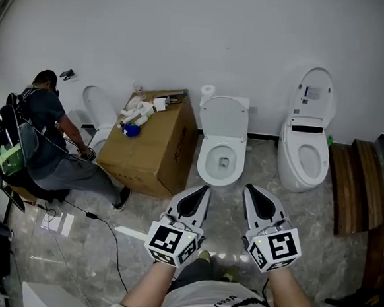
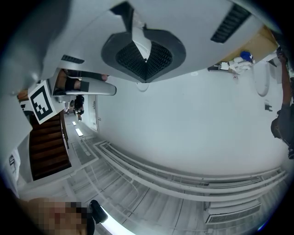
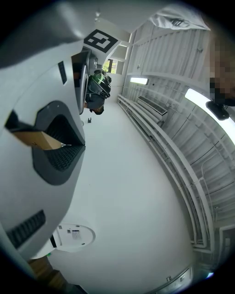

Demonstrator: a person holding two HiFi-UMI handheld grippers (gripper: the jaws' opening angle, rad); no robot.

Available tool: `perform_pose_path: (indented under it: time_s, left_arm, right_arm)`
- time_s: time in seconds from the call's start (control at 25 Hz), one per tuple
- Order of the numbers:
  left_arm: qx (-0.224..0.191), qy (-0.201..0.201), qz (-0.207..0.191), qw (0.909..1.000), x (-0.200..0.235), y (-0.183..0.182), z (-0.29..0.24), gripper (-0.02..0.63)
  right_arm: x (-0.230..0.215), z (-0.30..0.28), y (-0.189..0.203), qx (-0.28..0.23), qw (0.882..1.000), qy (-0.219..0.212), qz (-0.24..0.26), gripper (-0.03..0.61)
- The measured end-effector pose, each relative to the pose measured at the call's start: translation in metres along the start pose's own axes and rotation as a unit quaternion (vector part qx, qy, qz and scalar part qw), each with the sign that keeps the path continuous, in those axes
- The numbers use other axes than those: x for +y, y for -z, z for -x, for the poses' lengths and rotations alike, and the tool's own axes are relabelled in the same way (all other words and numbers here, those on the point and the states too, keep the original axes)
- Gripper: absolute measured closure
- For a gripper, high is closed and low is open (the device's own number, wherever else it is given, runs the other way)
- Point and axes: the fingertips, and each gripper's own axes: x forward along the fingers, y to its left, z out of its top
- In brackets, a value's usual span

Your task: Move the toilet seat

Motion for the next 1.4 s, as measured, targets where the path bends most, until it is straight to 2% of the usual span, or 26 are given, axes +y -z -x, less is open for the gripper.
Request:
perform_pose_path:
  time_s: [0.28, 0.48, 0.72, 0.92, 1.16, 1.4]
  left_arm:
    - [0.014, -0.018, 0.004, 0.9997, 0.023, 0.015, -0.020, 0.606]
    - [0.028, -0.029, 0.009, 0.9992, 0.050, 0.038, -0.048, 0.606]
    - [0.041, -0.035, 0.026, 0.9982, 0.118, 0.066, -0.107, 0.604]
    - [0.058, -0.035, 0.028, 0.9973, 0.187, 0.094, -0.169, 0.606]
    - [0.094, -0.044, 0.035, 0.9939, 0.259, 0.148, -0.231, 0.606]
    - [0.132, -0.047, 0.054, 0.9886, 0.300, 0.229, -0.270, 0.604]
  right_arm:
    - [-0.013, -0.021, 0.003, -0.006, 1.000, -0.001, 0.006, 0.561]
    - [-0.029, -0.054, 0.023, 0.007, 1.000, 0.000, 0.002, 0.561]
    - [-0.056, -0.132, 0.047, 0.025, 1.000, 0.003, 0.006, 0.561]
    - [-0.093, -0.211, 0.072, 0.038, 0.999, 0.026, 0.006, 0.561]
    - [-0.125, -0.293, 0.115, 0.065, 0.997, 0.041, 0.019, 0.561]
    - [-0.142, -0.345, 0.168, 0.090, 0.995, 0.039, 0.036, 0.561]
